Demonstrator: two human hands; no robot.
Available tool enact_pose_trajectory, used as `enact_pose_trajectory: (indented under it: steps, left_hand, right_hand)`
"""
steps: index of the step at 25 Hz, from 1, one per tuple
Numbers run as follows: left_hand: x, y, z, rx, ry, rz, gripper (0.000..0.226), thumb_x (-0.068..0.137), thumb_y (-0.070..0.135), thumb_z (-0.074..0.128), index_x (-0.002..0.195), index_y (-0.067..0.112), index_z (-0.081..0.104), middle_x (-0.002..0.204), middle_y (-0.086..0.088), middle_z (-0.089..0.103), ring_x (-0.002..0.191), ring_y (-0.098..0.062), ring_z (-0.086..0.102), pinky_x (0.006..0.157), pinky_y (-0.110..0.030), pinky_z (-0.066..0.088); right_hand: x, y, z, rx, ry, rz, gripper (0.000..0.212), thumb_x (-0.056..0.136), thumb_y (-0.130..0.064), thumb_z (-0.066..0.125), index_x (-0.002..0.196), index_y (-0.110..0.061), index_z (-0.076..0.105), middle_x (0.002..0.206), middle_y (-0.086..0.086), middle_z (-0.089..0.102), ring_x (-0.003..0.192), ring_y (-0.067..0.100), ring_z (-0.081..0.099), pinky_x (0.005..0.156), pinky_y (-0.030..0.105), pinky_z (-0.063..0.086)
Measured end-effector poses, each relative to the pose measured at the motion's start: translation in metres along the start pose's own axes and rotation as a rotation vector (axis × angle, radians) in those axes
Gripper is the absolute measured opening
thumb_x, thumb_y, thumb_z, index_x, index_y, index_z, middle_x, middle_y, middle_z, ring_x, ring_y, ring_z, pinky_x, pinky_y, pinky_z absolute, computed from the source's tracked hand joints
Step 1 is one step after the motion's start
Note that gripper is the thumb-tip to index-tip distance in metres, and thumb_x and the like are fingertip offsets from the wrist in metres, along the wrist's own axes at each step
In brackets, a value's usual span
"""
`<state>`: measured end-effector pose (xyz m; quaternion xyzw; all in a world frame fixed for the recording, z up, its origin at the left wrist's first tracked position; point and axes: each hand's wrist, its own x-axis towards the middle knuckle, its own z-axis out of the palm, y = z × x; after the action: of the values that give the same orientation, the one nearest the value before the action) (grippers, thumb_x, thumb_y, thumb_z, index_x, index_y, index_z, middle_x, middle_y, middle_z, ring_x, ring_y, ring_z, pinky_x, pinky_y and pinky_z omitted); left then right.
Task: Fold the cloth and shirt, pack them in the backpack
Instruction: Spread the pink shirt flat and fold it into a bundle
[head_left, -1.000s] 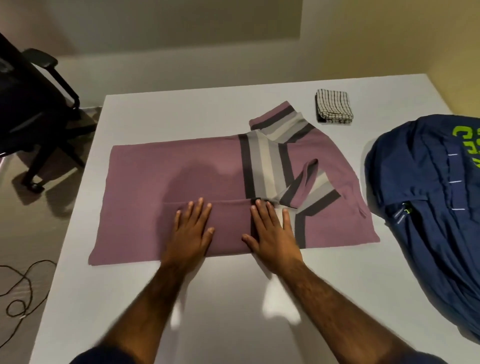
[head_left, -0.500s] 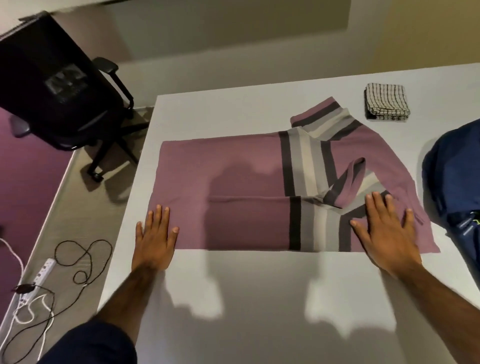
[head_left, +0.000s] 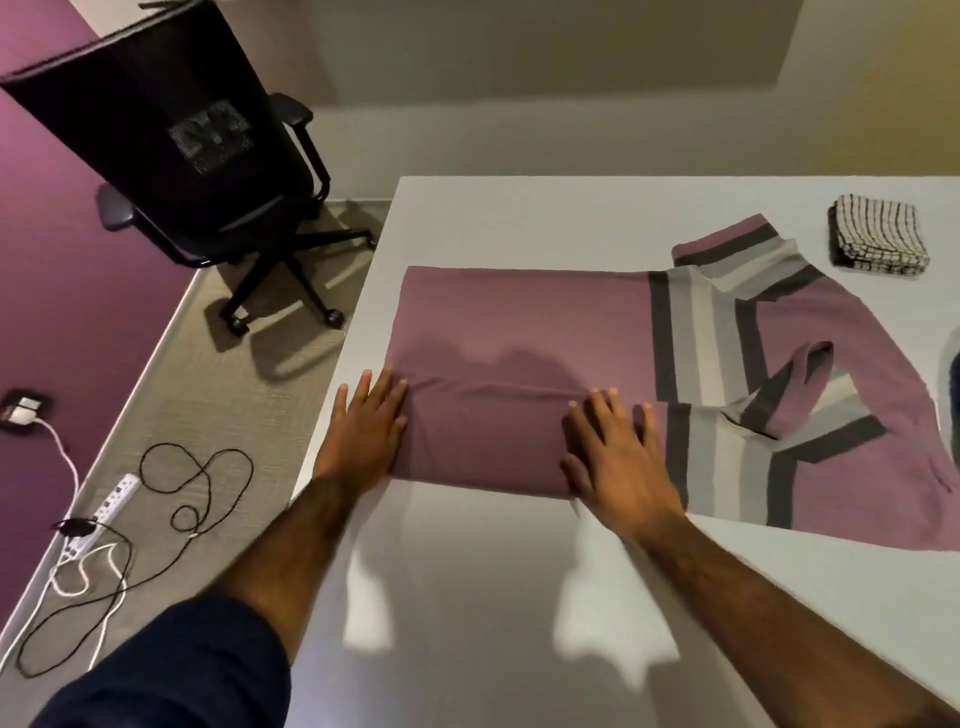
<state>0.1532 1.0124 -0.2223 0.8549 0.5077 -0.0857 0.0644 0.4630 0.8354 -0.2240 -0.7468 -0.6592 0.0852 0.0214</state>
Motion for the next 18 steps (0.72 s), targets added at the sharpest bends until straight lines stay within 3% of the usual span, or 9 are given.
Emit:
enact_pose_trajectory:
  steps: [3, 6, 9, 12, 18]
  left_hand:
    - [0.008, -0.005, 0.009, -0.034, -0.071, 0.038, 0.071, 0.102, 0.062, 0.011, 0.164, 0.030, 0.000, 0.172, 0.003, -0.006, 0.159, -0.026, -0.002, 0.125, -0.051, -0.003]
    - [-0.004, -0.021, 0.026, -0.042, -0.026, -0.035, 0.079, 0.095, 0.068, -0.002, 0.163, 0.029, -0.006, 0.172, 0.000, -0.009, 0.158, -0.026, -0.005, 0.125, -0.053, -0.006]
    - [-0.012, -0.022, 0.027, -0.021, 0.114, -0.048, 0.072, 0.103, 0.057, 0.019, 0.161, 0.016, 0.025, 0.172, -0.008, 0.010, 0.158, -0.029, 0.007, 0.125, -0.056, 0.001]
    - [-0.024, -0.022, 0.025, 0.059, 0.277, -0.021, 0.050, 0.100, 0.043, 0.054, 0.138, 0.010, 0.057, 0.166, -0.016, 0.028, 0.154, -0.035, 0.023, 0.124, -0.059, 0.009]
    - [-0.046, -0.046, 0.023, -0.018, 0.372, -0.060, 0.034, 0.093, 0.048, 0.067, 0.093, 0.014, 0.071, 0.150, -0.012, 0.052, 0.147, -0.035, 0.037, 0.122, -0.062, 0.017]
  right_hand:
    - [0.027, -0.046, 0.016, -0.031, -0.074, -0.076, 0.072, 0.100, -0.059, 0.016, 0.162, -0.022, 0.015, 0.169, 0.011, 0.008, 0.156, 0.033, 0.000, 0.121, 0.060, -0.005]
    - [0.044, -0.077, 0.028, -0.009, -0.078, 0.037, 0.076, 0.099, -0.063, 0.013, 0.162, -0.021, 0.011, 0.169, 0.011, 0.005, 0.156, 0.033, -0.001, 0.120, 0.061, -0.005]
    - [0.057, -0.098, 0.027, -0.048, -0.058, 0.050, 0.072, 0.102, -0.059, 0.019, 0.161, -0.017, 0.019, 0.168, 0.014, 0.015, 0.155, 0.034, 0.008, 0.120, 0.064, 0.002]
    - [0.067, -0.118, 0.026, -0.090, -0.053, 0.012, 0.066, 0.103, -0.051, 0.025, 0.159, -0.016, 0.026, 0.166, 0.015, 0.021, 0.154, 0.035, 0.013, 0.119, 0.065, 0.008]
    - [0.071, -0.133, 0.024, -0.110, -0.061, 0.060, 0.067, 0.102, -0.050, 0.019, 0.160, -0.017, 0.022, 0.166, 0.015, 0.019, 0.154, 0.034, 0.012, 0.121, 0.063, 0.005]
